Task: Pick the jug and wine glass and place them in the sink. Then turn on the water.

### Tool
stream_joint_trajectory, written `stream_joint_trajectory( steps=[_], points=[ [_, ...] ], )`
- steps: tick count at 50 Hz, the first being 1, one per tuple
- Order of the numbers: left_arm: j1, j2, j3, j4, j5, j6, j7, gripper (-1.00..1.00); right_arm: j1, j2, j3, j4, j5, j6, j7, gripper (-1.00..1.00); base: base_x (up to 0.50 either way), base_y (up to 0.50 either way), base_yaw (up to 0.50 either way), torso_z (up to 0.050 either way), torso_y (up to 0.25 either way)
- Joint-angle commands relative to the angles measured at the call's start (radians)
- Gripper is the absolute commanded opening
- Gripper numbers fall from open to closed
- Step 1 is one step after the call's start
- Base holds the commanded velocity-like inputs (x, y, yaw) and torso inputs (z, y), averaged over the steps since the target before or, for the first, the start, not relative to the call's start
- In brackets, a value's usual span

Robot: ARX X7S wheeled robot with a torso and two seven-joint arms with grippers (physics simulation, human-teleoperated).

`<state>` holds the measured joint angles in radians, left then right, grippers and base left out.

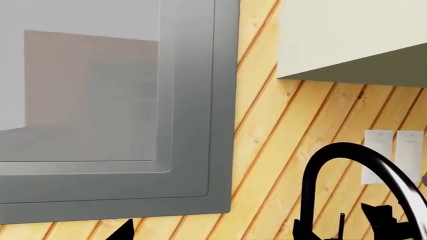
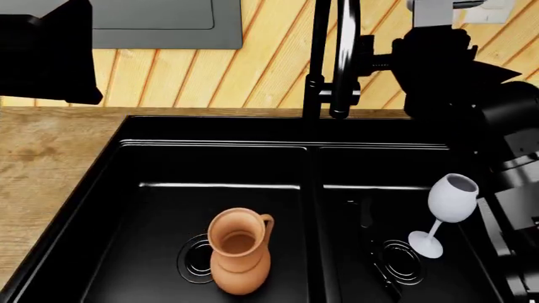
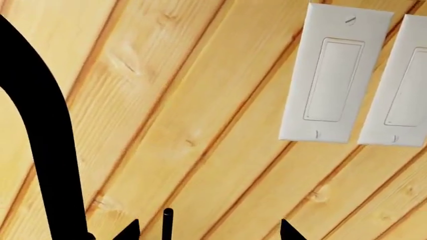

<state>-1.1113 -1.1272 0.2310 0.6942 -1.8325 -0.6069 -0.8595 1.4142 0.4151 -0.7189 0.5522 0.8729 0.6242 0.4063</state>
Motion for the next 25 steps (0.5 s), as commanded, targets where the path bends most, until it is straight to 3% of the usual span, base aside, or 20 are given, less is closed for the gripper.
stream_joint_trajectory(
  steps=[1,25],
  points=[
    [0.0,-0.004,-0.003,0.0,-0.001,-0.003,0.001,1.0,0.033,-0.05,-0.007,0.099,-0.024,-0.043,-0.044,1.0,0.0,0.0,0.0,0.0,0.0],
    [-0.009,0.003,-0.005,-0.007,0.015,-0.008,0.006,1.0,0.157,-0.226,-0.035,0.595,-0.118,-0.225,-0.211,1.0,0.0,0.0,0.0,0.0,0.0]
  ],
)
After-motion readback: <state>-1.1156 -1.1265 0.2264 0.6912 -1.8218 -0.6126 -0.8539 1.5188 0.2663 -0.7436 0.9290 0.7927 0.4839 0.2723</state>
